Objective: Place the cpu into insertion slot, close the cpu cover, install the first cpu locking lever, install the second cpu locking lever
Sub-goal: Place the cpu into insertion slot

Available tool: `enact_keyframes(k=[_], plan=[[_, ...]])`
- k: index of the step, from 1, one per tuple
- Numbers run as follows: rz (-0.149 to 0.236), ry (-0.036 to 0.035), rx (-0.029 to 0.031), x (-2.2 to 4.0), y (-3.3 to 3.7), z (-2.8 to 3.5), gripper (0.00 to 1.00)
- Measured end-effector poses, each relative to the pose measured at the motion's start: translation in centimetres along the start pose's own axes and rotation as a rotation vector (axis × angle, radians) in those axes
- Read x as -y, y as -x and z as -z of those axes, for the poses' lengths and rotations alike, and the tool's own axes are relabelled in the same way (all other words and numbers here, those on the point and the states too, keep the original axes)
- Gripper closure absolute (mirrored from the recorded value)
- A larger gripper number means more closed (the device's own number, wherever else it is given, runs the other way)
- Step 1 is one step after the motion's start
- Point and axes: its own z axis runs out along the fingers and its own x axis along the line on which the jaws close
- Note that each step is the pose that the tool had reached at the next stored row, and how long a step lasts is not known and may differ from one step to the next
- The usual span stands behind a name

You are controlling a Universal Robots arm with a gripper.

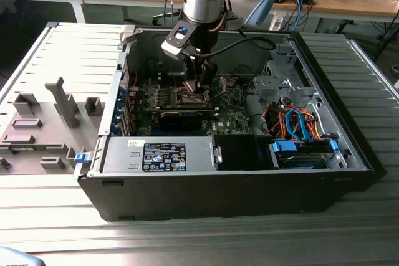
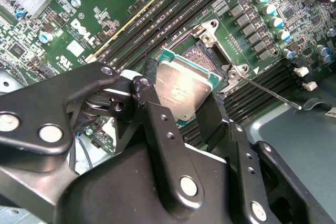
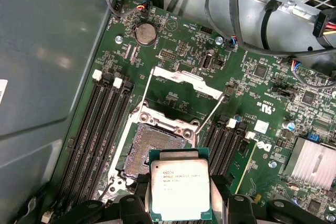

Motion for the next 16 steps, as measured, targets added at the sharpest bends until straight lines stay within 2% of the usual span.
enact_keyframes(k=[16], plan=[[-0.011,-0.0004,-0.0005,0.0,0.0,0.0,0.45]])
